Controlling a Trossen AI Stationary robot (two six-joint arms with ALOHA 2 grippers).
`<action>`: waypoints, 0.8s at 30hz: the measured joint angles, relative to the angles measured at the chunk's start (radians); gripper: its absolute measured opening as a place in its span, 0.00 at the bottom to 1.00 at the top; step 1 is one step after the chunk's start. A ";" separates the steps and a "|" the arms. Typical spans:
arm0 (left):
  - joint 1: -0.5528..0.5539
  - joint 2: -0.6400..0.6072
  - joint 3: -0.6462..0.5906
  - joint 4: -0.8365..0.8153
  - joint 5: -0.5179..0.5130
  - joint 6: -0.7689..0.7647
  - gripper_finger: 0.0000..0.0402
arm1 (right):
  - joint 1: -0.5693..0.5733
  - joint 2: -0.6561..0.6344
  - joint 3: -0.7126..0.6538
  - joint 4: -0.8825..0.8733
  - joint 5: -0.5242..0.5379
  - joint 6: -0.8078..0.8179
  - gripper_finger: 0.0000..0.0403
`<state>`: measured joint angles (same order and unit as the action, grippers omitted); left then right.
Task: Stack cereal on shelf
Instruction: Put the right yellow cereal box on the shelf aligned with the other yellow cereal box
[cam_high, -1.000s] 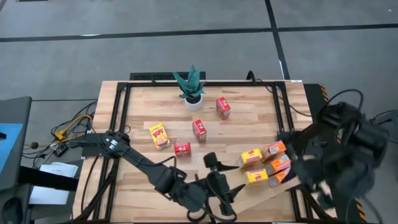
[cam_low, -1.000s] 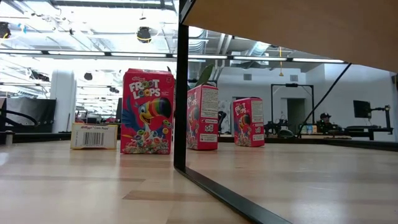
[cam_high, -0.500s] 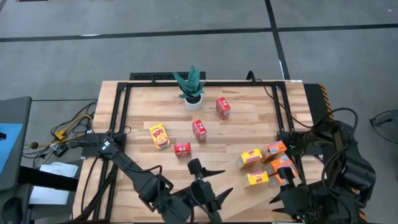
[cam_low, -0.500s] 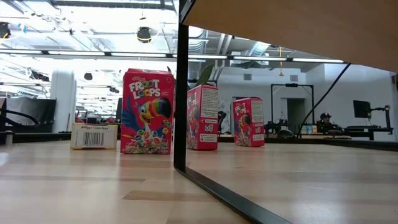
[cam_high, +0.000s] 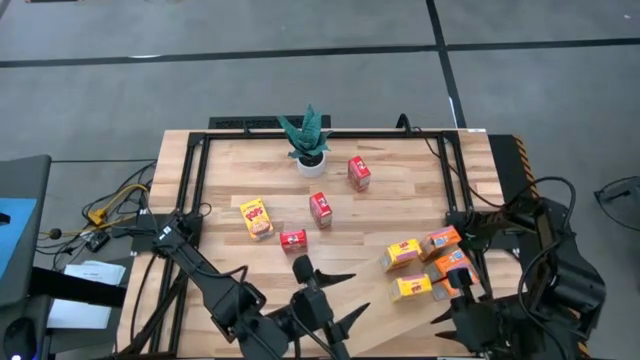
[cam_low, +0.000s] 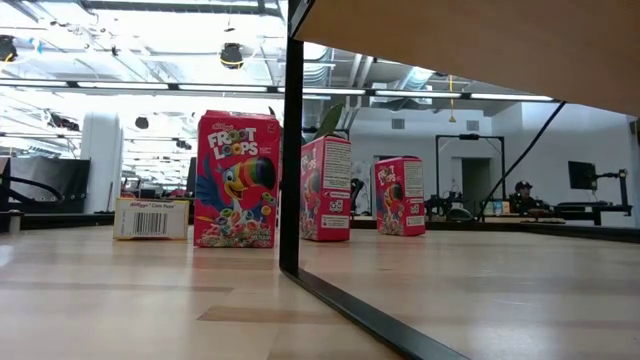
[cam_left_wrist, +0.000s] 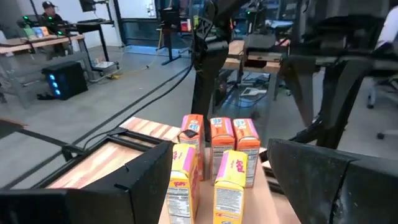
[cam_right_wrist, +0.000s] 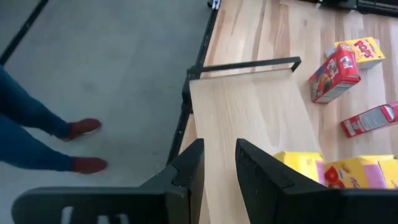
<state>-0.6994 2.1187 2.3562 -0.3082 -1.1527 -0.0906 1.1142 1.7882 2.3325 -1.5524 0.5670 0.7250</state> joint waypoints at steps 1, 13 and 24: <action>0.000 -0.003 0.000 0.003 0.003 0.000 0.63 | 0.008 0.000 0.000 -0.007 0.013 0.000 0.29; 0.038 -0.010 0.000 0.170 0.168 0.015 0.63 | 0.094 -0.006 0.000 -0.019 0.194 -0.094 0.29; 0.053 -0.010 0.000 0.292 0.249 0.041 0.63 | 0.095 -0.036 0.000 -0.019 0.193 -0.228 0.29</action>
<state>-0.6466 2.1090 2.3562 -0.0162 -0.9039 -0.0491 1.2095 1.7521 2.3325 -1.5711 0.7601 0.4973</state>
